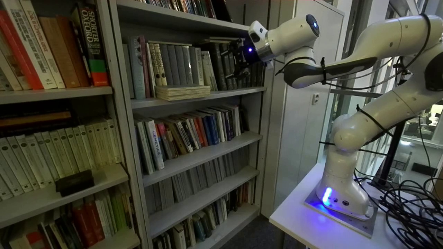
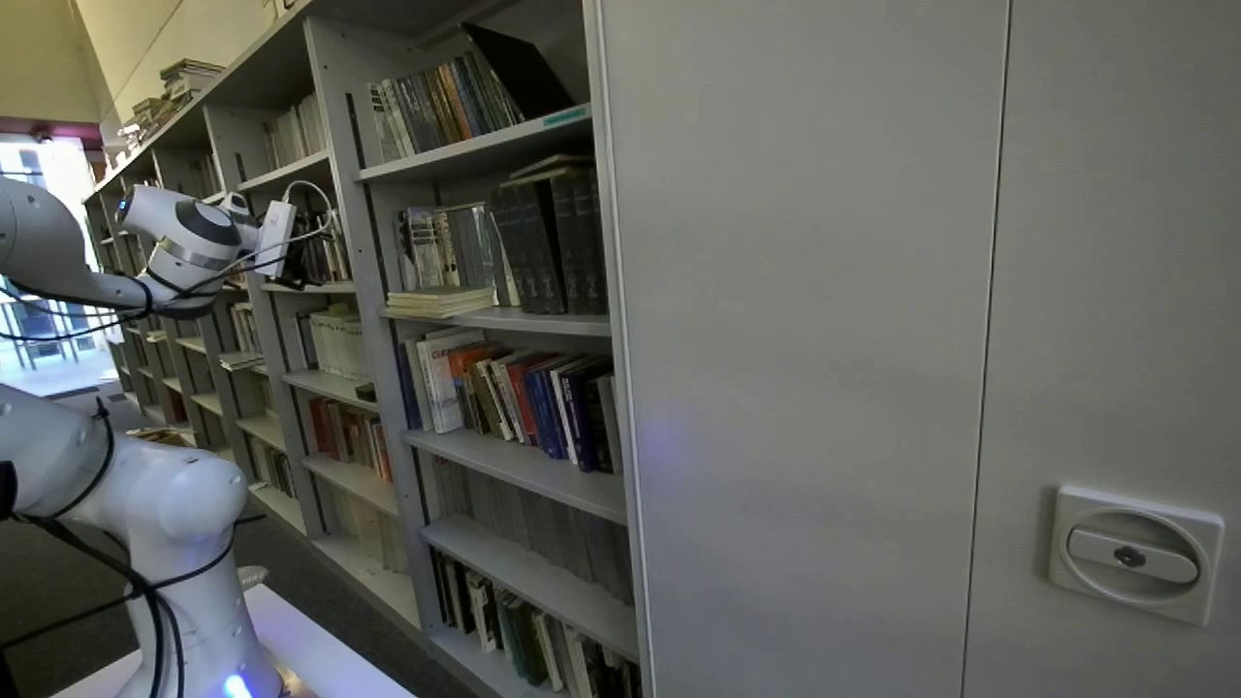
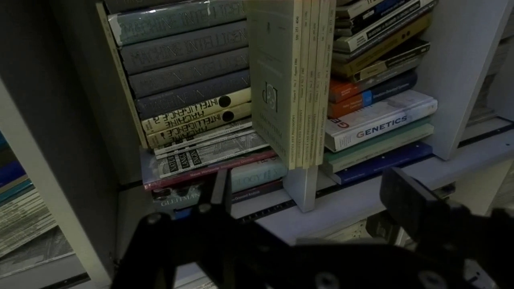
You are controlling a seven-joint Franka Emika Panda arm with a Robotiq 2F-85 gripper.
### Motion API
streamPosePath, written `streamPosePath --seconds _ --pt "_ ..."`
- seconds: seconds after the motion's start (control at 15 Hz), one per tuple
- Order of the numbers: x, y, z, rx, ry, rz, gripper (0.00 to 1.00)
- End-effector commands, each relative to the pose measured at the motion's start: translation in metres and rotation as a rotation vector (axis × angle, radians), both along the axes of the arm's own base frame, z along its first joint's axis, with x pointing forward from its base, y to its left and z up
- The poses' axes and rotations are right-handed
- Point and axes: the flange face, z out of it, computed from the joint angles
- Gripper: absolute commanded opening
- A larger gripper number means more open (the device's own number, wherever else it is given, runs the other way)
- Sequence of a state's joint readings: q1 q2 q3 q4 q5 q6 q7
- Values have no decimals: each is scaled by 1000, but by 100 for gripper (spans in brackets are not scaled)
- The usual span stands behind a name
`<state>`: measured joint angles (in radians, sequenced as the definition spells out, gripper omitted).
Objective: Pick up the book and place it on the other books on the shelf
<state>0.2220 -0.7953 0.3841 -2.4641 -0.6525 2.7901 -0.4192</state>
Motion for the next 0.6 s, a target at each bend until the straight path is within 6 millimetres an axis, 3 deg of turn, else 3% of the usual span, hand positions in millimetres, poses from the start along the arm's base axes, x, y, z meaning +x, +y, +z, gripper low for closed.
streamPosePath --seconds 0.0,0.53 --pt "6 -6 -12 -37 3 -36 100" --pt "71 1 -36 -174 -81 -164 100"
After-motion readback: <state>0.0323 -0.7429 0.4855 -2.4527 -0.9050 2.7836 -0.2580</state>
